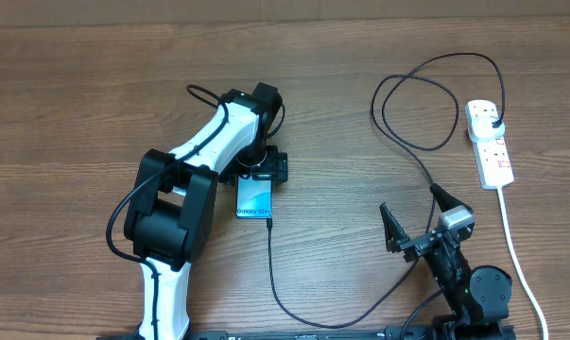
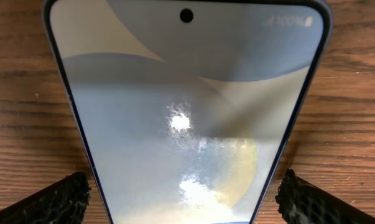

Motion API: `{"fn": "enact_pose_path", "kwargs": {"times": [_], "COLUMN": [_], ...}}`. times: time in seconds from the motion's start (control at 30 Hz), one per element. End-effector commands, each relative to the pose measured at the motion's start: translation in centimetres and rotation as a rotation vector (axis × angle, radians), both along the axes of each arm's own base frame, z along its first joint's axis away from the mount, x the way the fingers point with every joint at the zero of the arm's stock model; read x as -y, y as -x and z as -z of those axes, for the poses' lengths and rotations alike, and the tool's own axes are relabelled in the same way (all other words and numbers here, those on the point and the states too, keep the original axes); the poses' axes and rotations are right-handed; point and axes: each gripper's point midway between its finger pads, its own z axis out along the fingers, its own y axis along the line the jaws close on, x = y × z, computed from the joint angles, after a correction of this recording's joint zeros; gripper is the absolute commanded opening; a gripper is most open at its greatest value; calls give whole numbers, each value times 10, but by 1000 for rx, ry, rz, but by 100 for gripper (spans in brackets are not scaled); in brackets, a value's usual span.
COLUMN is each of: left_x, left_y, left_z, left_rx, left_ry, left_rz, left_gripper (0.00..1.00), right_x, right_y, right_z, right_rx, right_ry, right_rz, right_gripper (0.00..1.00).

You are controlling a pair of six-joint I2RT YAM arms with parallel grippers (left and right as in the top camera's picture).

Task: Plug charger to phone and switch on socket
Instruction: 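Hold the phone steady with the left gripper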

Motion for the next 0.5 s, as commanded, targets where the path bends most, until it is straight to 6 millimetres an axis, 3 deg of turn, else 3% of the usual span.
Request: {"fn": "enact_pose_path", "kwargs": {"times": [0.0, 0.47], "left_x": [-3, -11], "left_y": [3, 5], "left_z": [7, 7], "left_rx": [-17, -17], "left_ry": [-23, -70], "left_rz": [26, 31], "left_gripper": [100, 100], "right_x": [1, 1], "right_y": [0, 0], "right_z": [1, 1], "right_rx": [8, 7], "right_ry": [3, 3], "right_rz": [5, 5], "right_gripper": [100, 100]}}
